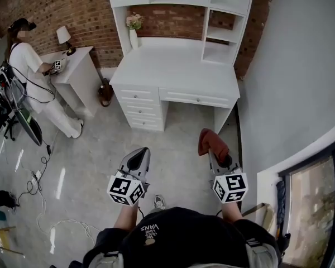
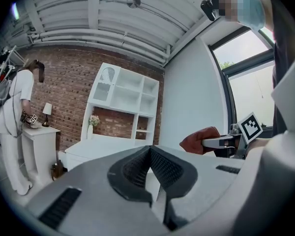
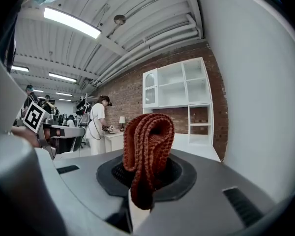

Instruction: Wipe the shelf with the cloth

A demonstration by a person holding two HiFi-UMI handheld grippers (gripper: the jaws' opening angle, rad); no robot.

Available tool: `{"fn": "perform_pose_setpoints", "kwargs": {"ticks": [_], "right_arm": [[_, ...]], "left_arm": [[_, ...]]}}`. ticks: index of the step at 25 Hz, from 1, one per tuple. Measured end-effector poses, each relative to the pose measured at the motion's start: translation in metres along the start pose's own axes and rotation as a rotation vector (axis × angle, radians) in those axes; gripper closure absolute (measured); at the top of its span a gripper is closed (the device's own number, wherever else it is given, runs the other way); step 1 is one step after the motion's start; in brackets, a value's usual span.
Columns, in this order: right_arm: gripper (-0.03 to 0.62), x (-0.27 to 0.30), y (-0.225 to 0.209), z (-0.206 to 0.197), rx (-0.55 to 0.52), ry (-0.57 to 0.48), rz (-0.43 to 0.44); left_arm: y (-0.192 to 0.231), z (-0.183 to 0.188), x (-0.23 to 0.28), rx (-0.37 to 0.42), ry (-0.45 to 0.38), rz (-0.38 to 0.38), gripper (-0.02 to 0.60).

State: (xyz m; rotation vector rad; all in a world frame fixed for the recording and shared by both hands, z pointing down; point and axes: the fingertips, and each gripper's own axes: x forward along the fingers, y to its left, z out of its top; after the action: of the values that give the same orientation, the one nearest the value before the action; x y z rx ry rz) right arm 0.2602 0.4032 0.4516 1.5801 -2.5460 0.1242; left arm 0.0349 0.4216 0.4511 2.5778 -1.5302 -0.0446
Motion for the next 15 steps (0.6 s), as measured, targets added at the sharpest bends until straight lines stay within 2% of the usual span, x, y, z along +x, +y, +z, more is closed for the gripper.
{"fn": "perform_pose_setpoints", "kwargs": {"ticks": [7, 11, 15], "right_arm": [[0.526, 0.072, 0.028, 0.008, 0.034, -0.001, -0.053], [0.526, 0.098, 0.038, 0.008, 0.045, 0.004, -0.077], [0.526, 0.118, 0.037, 0.004, 0.046, 0.03, -0.093]], "left_arm": [[0.086, 0.009, 0.023, 0.005, 0.021, -0.03, 0.577], [0.116, 0.011, 0.033, 0.014, 0.03, -0.053, 0.577], [0.134, 0.003, 0.047, -0.013, 0.043, -0.064, 0.577]]}}
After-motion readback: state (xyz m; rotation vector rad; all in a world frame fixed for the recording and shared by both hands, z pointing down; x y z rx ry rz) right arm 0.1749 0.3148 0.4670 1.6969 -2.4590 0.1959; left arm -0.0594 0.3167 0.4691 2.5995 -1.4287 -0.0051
